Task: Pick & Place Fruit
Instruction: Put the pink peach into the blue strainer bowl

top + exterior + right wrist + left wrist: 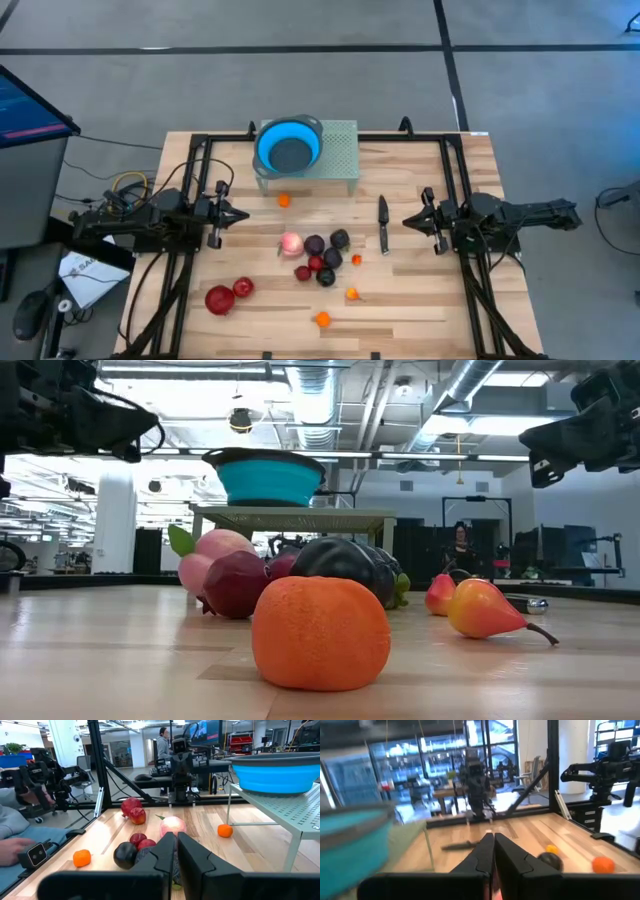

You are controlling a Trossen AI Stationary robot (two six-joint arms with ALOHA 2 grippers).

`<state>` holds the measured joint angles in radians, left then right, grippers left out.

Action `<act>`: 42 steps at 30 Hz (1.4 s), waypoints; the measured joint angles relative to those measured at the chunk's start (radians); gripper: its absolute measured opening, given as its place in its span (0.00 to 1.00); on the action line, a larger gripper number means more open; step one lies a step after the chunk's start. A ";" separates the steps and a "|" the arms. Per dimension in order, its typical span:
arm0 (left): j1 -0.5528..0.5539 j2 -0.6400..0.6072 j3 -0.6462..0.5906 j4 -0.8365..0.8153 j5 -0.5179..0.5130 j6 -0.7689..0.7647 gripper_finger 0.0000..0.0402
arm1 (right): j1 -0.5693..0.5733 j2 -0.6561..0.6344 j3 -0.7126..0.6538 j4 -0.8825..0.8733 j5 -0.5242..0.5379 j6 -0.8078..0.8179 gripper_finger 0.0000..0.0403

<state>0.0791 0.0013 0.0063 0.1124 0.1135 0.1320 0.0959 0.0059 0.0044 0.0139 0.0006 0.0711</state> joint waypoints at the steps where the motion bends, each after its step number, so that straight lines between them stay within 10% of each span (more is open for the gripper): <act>1: 0.000 0.000 0.000 0.007 0.000 0.007 0.02 | 0.000 0.000 0.000 0.000 0.000 0.000 0.04; 23: -0.035 0.066 0.008 0.150 -0.041 -0.242 0.02 | 0.000 0.000 0.000 0.000 0.000 0.000 0.04; 33: -0.307 0.577 0.249 0.114 -0.288 -0.158 0.02 | 0.000 0.000 0.000 0.000 0.000 0.000 0.04; 42: -0.448 1.004 0.588 -0.309 -0.381 -0.222 0.16 | -0.003 0.000 0.000 0.042 0.011 -0.001 0.04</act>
<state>-0.3693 1.0057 0.5940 -0.1966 -0.2677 -0.0898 0.0932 0.0060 0.0044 0.0563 0.0116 0.0704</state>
